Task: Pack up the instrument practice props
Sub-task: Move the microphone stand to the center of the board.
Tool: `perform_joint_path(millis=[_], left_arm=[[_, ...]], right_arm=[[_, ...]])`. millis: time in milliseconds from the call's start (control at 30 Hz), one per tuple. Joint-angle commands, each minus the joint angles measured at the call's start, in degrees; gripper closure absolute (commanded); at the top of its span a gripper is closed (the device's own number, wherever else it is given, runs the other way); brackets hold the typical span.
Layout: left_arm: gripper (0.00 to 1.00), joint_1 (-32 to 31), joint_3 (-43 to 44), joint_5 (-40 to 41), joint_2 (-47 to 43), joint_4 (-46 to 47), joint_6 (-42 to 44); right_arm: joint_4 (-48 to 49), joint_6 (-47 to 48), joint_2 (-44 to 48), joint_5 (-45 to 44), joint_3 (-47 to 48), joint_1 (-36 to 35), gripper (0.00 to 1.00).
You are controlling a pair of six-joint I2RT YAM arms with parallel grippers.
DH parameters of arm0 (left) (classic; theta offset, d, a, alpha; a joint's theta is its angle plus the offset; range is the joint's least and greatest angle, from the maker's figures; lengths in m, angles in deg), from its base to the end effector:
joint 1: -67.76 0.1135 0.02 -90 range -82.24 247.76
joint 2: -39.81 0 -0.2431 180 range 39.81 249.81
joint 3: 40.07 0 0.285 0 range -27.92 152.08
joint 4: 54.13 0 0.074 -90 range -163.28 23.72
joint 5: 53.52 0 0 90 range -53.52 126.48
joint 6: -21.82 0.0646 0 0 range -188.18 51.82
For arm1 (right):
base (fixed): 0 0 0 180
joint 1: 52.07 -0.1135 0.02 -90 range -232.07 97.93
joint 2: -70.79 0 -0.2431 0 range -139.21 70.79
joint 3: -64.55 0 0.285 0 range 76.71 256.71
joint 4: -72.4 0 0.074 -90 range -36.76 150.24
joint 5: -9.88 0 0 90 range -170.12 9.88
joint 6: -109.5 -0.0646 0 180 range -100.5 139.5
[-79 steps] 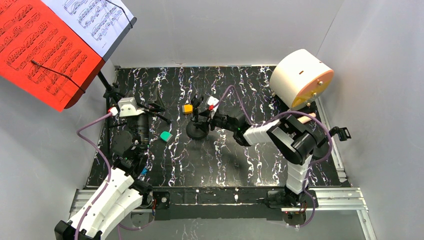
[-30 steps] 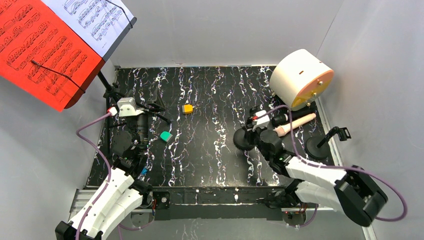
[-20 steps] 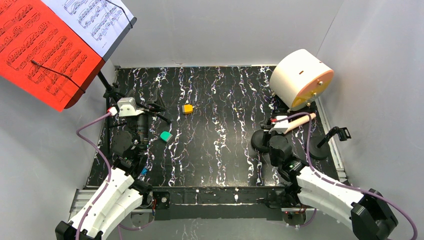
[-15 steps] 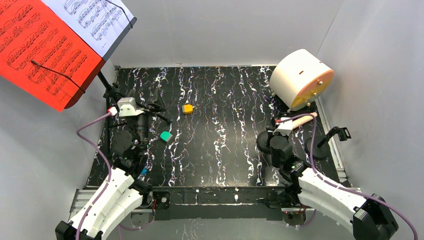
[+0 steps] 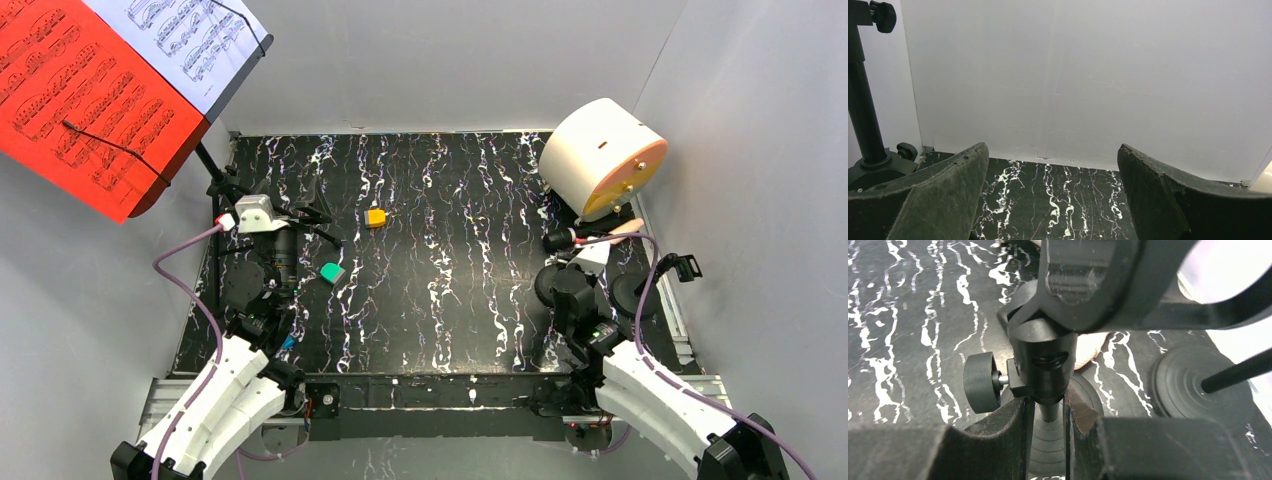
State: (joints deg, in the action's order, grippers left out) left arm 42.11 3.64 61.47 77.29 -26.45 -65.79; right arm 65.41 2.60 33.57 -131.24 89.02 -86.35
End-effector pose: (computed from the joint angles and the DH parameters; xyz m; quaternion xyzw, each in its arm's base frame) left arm 0.2105 -0.0708 0.3663 -0.0741 0.4916 -0.0741 0.8645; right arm 0.2037 0.0780 0.1590 0.1339 0.7669 -0.0940 0.6206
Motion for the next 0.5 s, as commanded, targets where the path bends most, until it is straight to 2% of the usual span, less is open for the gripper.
perform_joint_path(millis=[0, 433, 467], left_arm=[[0.02, 0.19, -0.24, 0.31, -0.12, 1.65, -0.2], [0.02, 0.17, -0.27, 0.93, -0.31, 1.65, 0.22], [0.02, 0.16, -0.27, 0.92, -0.37, 1.65, 0.24]], right_arm=[[-1.64, -1.03, 0.47, -3.95, 3.57, 3.62, 0.99], [0.79, 1.24, -2.23, -3.97, 3.5, 14.89, 0.98], [0.5, 0.92, -2.29, -3.81, 3.57, 15.03, 0.93]])
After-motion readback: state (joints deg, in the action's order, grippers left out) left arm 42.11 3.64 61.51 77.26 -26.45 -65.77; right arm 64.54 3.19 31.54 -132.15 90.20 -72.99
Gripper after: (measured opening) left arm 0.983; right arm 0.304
